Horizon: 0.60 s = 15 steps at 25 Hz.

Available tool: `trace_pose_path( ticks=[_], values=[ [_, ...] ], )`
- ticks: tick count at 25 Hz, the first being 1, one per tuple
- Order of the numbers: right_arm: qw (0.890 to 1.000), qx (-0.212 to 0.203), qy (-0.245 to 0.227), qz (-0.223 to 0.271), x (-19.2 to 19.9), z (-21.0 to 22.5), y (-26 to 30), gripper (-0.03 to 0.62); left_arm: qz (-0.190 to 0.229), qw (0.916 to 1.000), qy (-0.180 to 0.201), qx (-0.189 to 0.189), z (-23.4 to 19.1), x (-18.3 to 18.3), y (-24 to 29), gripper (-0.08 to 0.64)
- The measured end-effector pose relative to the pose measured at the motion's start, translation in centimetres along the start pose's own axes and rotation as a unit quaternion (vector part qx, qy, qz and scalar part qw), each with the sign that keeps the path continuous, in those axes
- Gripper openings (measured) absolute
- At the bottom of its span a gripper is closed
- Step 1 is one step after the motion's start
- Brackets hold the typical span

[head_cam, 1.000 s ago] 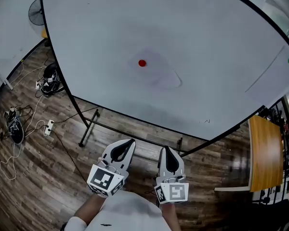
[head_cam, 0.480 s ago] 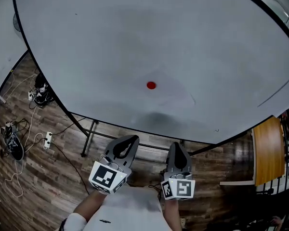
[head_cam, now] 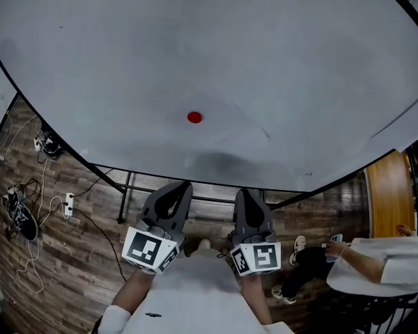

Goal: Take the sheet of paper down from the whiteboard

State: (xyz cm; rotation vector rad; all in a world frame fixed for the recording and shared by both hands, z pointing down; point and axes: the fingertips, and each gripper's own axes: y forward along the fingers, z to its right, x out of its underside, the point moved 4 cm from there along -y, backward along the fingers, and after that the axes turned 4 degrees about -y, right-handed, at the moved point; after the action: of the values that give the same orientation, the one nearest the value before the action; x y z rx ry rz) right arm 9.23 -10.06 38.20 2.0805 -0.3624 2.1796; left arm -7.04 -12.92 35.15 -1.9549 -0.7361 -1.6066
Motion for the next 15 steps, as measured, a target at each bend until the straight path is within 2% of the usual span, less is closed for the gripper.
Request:
trace_pose_path(
  ticks=[9, 15],
  values=[
    [1.000, -0.011, 0.019, 0.015, -0.5, 1.3, 1.9, 0.000, -0.004, 1.0000, 0.003, 0.002, -0.6, 0.0, 1.9, 0.006],
    [0.999, -0.023, 0.044, 0.014, 0.2, 2.6, 3.9, 0.078, -0.010, 0.9999, 0.002, 0.005, -1.0, 0.4, 3.1, 0.006]
  ],
)
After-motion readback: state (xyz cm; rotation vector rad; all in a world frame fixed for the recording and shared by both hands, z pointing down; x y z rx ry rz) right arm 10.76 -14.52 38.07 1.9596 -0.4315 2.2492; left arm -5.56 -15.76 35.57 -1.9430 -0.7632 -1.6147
